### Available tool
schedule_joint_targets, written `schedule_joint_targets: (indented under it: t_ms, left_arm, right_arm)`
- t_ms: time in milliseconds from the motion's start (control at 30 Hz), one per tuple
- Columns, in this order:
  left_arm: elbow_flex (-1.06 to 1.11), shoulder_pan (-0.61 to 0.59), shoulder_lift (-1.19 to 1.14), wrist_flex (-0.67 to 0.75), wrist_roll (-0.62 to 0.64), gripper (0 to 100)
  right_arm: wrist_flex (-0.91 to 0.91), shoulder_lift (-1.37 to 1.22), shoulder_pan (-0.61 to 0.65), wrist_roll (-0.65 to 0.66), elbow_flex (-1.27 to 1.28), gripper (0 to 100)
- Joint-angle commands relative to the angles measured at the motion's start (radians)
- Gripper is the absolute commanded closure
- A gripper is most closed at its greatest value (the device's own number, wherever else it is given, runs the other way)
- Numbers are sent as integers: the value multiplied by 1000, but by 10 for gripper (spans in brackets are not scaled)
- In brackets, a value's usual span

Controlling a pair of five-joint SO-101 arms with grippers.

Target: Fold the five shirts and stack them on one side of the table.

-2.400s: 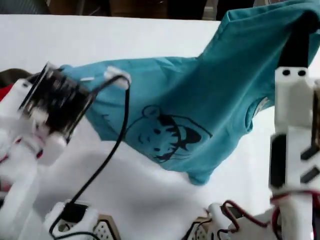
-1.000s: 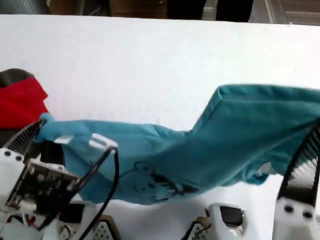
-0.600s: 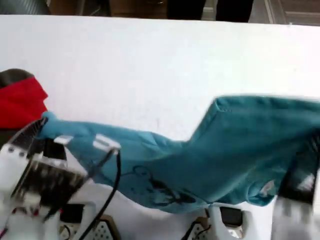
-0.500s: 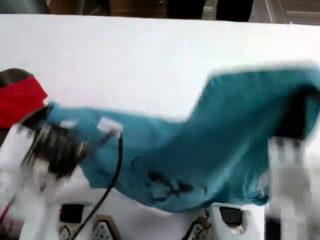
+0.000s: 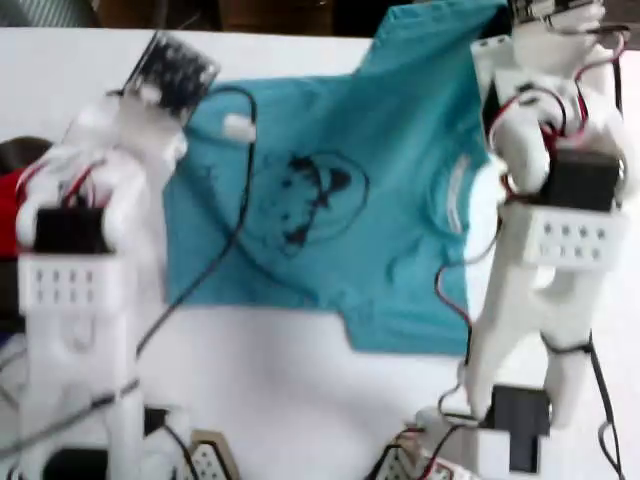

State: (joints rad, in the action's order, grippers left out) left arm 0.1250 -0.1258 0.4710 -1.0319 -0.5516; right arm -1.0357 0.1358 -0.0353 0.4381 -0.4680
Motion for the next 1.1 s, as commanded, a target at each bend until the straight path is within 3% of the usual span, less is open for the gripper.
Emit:
schedule_joint_targets:
  t_ms: [0,200,433,867,1067]
  left_arm:
    - [-162,-9,-124,14,-2,976]
    - [-268,-8,-293,-54,-2,976]
    - [-272,-8,-474,-115,-2,976]
    - [-275,-3,-763,-35,-3,976]
    - [-280,-2,-784,-107,-3,976]
  right_arm:
    - [88,-59,-19,0,-6,981]
    - [85,-116,-21,0,5,981]
    - [-65,-222,-15,0,5,981]
    - [-108,-519,-12,-3,5,981]
    - [-202,-521,-19,0,-3,981]
